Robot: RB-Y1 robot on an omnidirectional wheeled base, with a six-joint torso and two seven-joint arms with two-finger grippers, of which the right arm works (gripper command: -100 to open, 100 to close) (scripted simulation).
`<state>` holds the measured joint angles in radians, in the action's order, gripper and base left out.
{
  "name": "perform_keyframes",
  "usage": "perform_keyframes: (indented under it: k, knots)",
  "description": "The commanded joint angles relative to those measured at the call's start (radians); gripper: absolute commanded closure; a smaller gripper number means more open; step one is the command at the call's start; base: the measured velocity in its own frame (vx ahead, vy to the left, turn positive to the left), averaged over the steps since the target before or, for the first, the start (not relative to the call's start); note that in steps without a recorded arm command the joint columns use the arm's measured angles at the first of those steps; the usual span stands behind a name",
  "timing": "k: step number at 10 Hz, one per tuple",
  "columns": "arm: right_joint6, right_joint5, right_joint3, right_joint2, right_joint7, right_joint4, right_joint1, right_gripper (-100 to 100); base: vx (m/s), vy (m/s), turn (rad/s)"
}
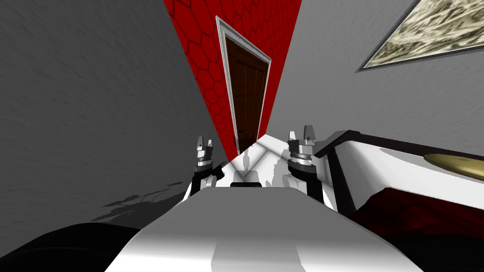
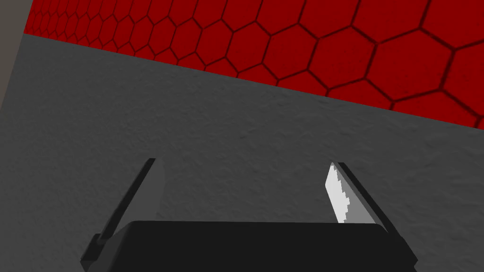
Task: Pull the door open
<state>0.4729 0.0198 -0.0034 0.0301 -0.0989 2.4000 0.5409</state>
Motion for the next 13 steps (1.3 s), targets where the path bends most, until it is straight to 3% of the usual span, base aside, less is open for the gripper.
perform_keyframes:
  k: [1, 13]
  knots:
    - [0.008, -0.005, 0.002, -0.011, 0.006, -0.037, -0.012, -100, 0.052, -0.016, 0.102]
    - [0.066, -0.037, 0.020, -0.073, 0.048, -0.303, -0.097, -100, 0.063, -0.023, 0.114]
